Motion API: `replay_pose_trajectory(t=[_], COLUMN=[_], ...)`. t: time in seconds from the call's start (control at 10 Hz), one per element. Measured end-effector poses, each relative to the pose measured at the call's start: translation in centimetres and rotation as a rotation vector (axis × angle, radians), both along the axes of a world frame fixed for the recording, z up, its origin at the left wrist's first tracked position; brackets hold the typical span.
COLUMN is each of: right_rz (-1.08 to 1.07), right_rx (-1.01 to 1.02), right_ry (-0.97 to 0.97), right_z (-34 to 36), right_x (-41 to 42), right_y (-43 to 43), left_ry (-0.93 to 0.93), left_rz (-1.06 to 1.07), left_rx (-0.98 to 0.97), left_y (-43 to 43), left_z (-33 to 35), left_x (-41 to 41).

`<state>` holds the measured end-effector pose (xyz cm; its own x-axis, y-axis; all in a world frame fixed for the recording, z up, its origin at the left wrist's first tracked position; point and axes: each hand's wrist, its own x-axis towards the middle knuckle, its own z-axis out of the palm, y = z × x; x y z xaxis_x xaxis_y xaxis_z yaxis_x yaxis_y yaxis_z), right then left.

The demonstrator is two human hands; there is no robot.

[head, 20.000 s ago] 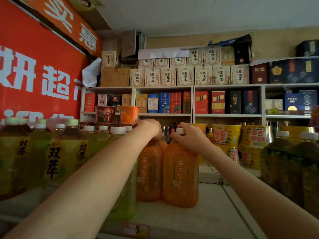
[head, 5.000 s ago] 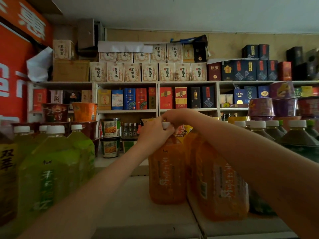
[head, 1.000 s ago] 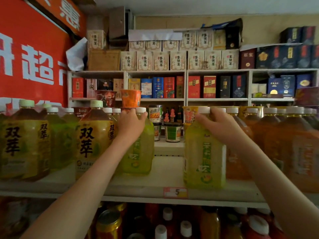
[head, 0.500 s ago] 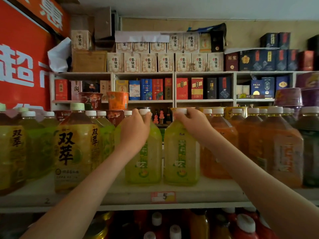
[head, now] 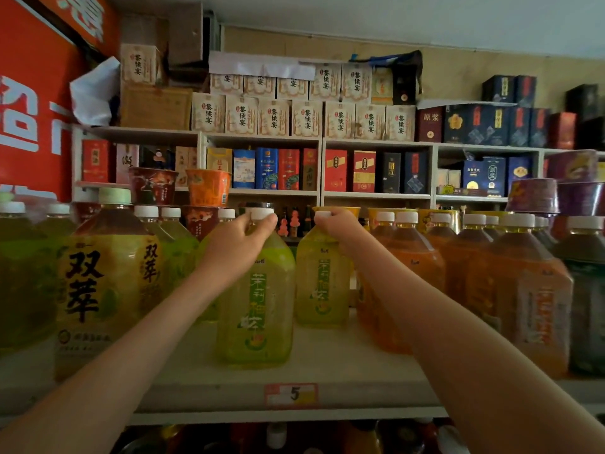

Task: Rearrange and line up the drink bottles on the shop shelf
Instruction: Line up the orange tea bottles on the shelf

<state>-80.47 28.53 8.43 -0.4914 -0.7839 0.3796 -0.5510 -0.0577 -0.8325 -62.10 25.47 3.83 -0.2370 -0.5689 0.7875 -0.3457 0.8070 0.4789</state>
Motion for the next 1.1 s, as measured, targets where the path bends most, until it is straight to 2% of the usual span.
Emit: replay_pose_trajectory(t=[0.1, 0.2, 0.3, 0.4, 0.5, 0.6, 0.7, 0.8, 0.9, 1.0, 1.1], right_rz=[0.023, 0.017, -0.088, -0.091, 0.006, -0.102, -0.170, -0.186, -0.101, 0.048, -0.017], right_rx=[-0.082, -0.067, -0.019, 0.012, -0.025, 0.030, 0.113, 0.086, 0.050, -0.094, -0.105], right_ry=[-0.041, -0.028, 0.015, 0.042, -0.058, 0.038, 0.213, 0.325, 0.345, 0.158, 0.264], right_z=[-0.2, 0.0, 0.3, 0.4, 0.6, 1.2, 2.3, 3.0, 2.8, 1.5, 0.6], right_x=[-0.7, -0.7, -0.9, -1.2, -1.8, -1.3, -0.2, -0.8, -0.1, 0.5, 1.2], right_y=[-0.3, -0.4, -0.8, -0.2, 0.3, 0.6, 2.4, 3.3, 4.0, 3.6, 4.5], left_ry=[0.053, 0.025, 0.017, 0.007, 0.003, -0.009, 0.019, 0.039, 0.079, 0.127, 0.305], left_rz=[-0.008, 0.011, -0.044, -0.083, -0.131, -0.162, -0.191, -0.207, -0.210, -0.258, -0.365], left_rx=[0.007, -0.012, 0.024, 0.038, 0.072, 0.094, 0.066, 0.081, 0.081, 0.123, 0.261], left_y=[0.0, 0.4, 0.7, 0.8, 0.3, -0.2, 0.1, 0.4, 0.6, 1.2, 1.7], left_z=[-0.1, 0.0, 0.2, 0.3, 0.1, -0.2, -0.3, 0.0, -0.1, 0.1, 0.3], left_x=[-0.8, -2.0, -3.6, -5.2, -7.0, -9.0, -10.3, -11.1, -11.6, -11.4, -10.9])
